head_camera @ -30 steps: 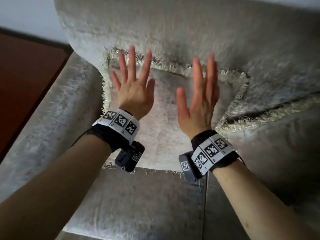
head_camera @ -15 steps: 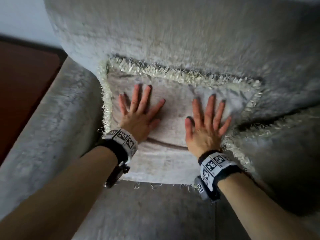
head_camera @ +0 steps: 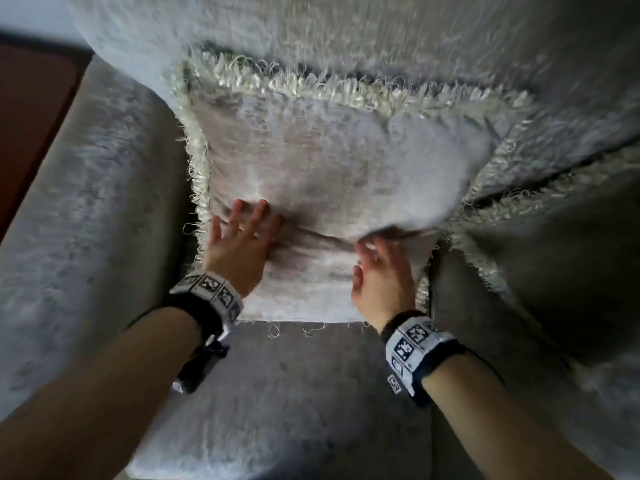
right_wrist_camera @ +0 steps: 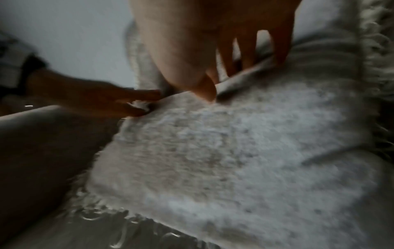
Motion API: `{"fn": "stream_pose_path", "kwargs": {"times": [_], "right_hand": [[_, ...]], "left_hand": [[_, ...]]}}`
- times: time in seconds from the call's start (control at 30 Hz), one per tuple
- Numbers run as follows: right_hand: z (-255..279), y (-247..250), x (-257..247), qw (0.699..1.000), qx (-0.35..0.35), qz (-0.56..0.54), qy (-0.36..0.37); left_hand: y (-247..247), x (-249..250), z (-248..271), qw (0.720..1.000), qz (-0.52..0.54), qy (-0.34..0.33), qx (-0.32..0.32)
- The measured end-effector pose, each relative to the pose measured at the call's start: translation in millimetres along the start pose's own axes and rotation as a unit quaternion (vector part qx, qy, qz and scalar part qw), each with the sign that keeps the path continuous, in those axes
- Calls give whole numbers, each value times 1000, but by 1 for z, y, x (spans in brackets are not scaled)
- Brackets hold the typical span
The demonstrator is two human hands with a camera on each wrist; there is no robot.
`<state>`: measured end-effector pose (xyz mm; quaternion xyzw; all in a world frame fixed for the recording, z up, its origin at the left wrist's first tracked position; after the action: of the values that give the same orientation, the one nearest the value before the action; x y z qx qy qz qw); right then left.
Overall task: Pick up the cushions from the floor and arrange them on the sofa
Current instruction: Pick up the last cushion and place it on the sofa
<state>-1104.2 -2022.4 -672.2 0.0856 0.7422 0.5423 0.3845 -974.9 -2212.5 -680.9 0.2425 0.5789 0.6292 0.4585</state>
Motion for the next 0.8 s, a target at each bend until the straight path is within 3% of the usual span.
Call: {"fn": "stream_pose_path", "kwargs": {"times": [0.03,0.07,0.13,0.17,0.2,0.27,0.33,0.43,0.47,0.53,0.63,0.67,0.73,0.8], "right_hand": [[8,10,-18,996,59,-72,13],[16,15,-35,987,73,-140,13],[28,10,-60,981,-4,-196,-12],[31,-7,-56,978,-85,-181,-60],[32,-27,-40,964,-181,-145,-129],[37,-53,-3,899,-320,-98,-281],[37,-58,28,868,-342,-60,-355],[39,-26,55,862,-297,21,-410],[41,-13,56,876,-255,13,-409],[37,-2,39,915,-205,-59,-342],[29,-14,-25,939,-256,-148,-177],[23,-13,-38,957,-214,-134,-146],[4,15,-58,988,-28,-99,-114],[-7,49,-70,985,125,-96,-71]], "left_hand": [[17,6,5,997,17,13,78],[30,16,12,988,55,17,146],[47,45,27,974,133,-13,185],[45,57,27,980,158,-30,113],[33,67,25,989,140,-50,0],[-10,64,19,981,67,-94,-158],[-43,41,15,965,48,-68,-247],[-50,11,23,961,37,-9,-274],[-46,2,28,964,27,13,-266],[-30,-8,27,974,41,34,-221],[14,10,17,985,137,20,-106],[29,17,13,982,180,35,-48],[60,25,5,958,263,63,99],[93,31,2,931,255,29,259]]}}
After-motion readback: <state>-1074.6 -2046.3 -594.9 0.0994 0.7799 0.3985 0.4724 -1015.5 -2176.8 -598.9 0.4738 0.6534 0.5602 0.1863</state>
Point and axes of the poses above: each hand's wrist, its own z-axis away from the middle knuckle, its own y-axis out of the back of the hand, x = y × z, the point moved 5 cm from there along -z, towards the middle knuckle, and after that the axes turned 13 degrees about -z, right-handed, at the moved point
